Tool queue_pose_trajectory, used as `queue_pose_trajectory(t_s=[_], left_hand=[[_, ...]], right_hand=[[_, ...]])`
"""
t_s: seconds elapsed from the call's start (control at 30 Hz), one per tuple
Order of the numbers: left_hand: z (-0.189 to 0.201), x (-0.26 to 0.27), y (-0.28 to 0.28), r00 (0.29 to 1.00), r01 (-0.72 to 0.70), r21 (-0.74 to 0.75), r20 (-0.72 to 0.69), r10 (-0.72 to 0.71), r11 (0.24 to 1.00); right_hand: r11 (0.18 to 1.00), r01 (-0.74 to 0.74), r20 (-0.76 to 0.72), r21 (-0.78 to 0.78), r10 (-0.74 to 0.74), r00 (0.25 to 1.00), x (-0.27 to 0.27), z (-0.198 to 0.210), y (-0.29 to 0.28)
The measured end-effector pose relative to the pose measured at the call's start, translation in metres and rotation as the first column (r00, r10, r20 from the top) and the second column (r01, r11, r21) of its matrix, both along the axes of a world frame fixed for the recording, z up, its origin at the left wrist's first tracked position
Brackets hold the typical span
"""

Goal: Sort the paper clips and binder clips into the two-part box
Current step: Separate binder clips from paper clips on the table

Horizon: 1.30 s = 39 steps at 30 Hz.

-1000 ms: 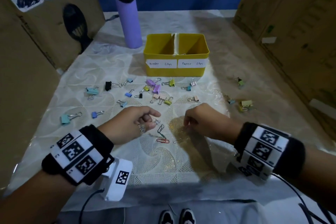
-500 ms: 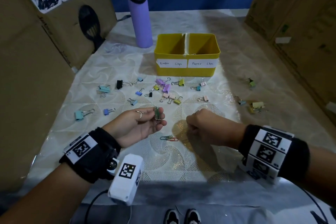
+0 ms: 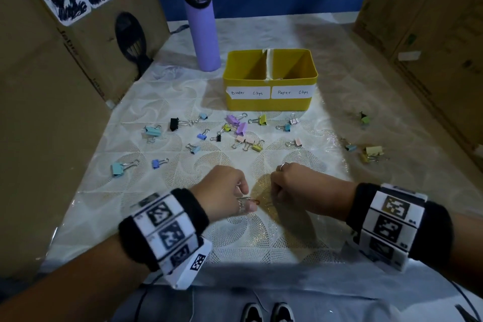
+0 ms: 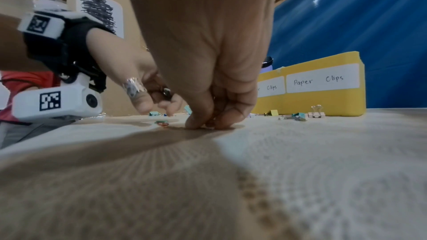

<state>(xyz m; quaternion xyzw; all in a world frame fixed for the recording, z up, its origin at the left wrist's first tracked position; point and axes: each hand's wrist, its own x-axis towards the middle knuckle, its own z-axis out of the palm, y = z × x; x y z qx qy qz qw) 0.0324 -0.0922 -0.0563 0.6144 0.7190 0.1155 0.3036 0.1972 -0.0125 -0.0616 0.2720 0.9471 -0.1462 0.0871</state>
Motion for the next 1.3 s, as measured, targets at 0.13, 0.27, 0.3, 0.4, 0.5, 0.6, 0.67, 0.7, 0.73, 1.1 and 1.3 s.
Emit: queue_pose_trajectory(t_s=[0.13,0.27,0.3,0.4,0.5,0.6,0.67,0.7,0.73,1.1,1.3], left_hand=[[-0.005,0.01,0.008,0.974,0.149,-0.03,-0.171,-0.152,0.988],[-0.007,0.012,0.007,0.95,0.21,-0.08,-0.22,-0.223,0.974],[-0.01,0.011,0.007,0.941,0.231,-0.084,-0.236,-0.244,0.969],[-0.01,0.009,0.003,0.935,0.262,-0.118,-0.215,-0.283,0.958],[-0.002,-0.011,0.007,0.989,0.146,-0.117,0.015,-0.145,0.982],[0.015,-0.047,0.019,0.994,0.104,-0.095,0.041,-0.101,0.99],[0.027,-0.067,0.025,0.995,0.071,-0.126,0.082,-0.061,0.989],[0.029,-0.074,0.026,0.991,0.037,-0.15,0.132,-0.018,0.988],[0.031,-0.08,0.028,0.98,-0.001,-0.182,0.194,0.037,0.983],[0.043,-0.057,0.078,0.832,-0.061,-0.354,0.498,0.244,0.933],[0.067,-0.034,0.138,0.823,0.028,-0.227,0.558,0.106,0.974]], right_hand=[[0.998,-0.037,0.038,0.043,0.036,0.999,0.001,0.0,-0.003],[0.986,-0.076,0.057,0.149,0.069,0.996,0.002,-0.002,-0.008],[0.983,-0.079,0.056,0.166,0.071,0.996,0.002,-0.003,-0.008],[0.983,-0.078,0.061,0.167,0.069,0.996,0.004,-0.007,-0.01],[0.998,-0.036,-0.013,0.044,0.037,0.999,0.005,-0.007,-0.007],[0.998,-0.001,-0.12,-0.065,-0.007,0.993,0.003,-0.005,-0.006],[0.995,-0.035,-0.115,-0.09,0.025,0.993,0.002,-0.005,-0.009],[0.995,-0.051,-0.09,-0.091,0.043,0.995,0.001,-0.005,-0.012],[0.994,-0.068,-0.063,-0.082,0.063,0.996,0.0,-0.004,-0.014],[0.948,-0.311,0.113,0.071,0.302,0.947,0.002,0.0,-0.007],[0.987,0.138,-0.111,0.084,-0.128,0.985,0.016,0.044,0.076]])
